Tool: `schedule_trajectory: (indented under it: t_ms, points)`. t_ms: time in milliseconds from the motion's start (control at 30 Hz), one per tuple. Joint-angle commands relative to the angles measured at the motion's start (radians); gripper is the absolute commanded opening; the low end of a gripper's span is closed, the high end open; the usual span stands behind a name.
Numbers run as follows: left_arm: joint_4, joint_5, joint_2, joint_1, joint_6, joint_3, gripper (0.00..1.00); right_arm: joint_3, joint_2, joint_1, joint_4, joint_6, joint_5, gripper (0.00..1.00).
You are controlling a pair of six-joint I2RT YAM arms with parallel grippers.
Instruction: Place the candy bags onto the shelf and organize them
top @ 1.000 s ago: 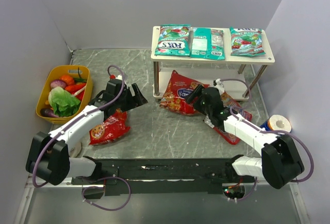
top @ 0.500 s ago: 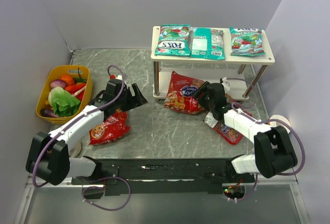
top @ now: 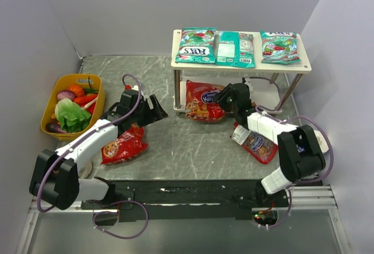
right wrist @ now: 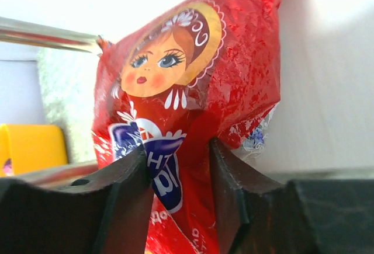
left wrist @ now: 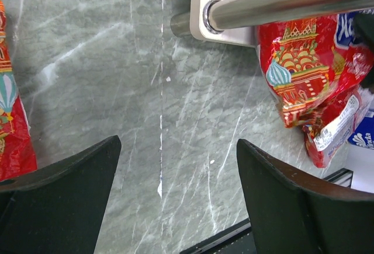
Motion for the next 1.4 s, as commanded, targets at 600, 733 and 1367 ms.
schedule_trajectory:
  t_ms: [600, 733, 1367]
  points:
    - [0.126, 0.115, 0.076, -0.005, -0.056, 0.055, 0.87, 0.177, 0.058, 0.024, -0.042, 0.159, 0.206, 0.41]
    - [0.199, 0.187, 0.102, -0.005, -0.093, 0.071, 0.89, 0.145, -0.011, 0.045, -0.121, 0.167, 0.246, 0.43]
    - [0.466, 0.253, 0.375, -0.135, -0.361, 0.158, 0.94, 0.046, -0.161, 0.048, -0.334, 0.118, 0.071, 0.74]
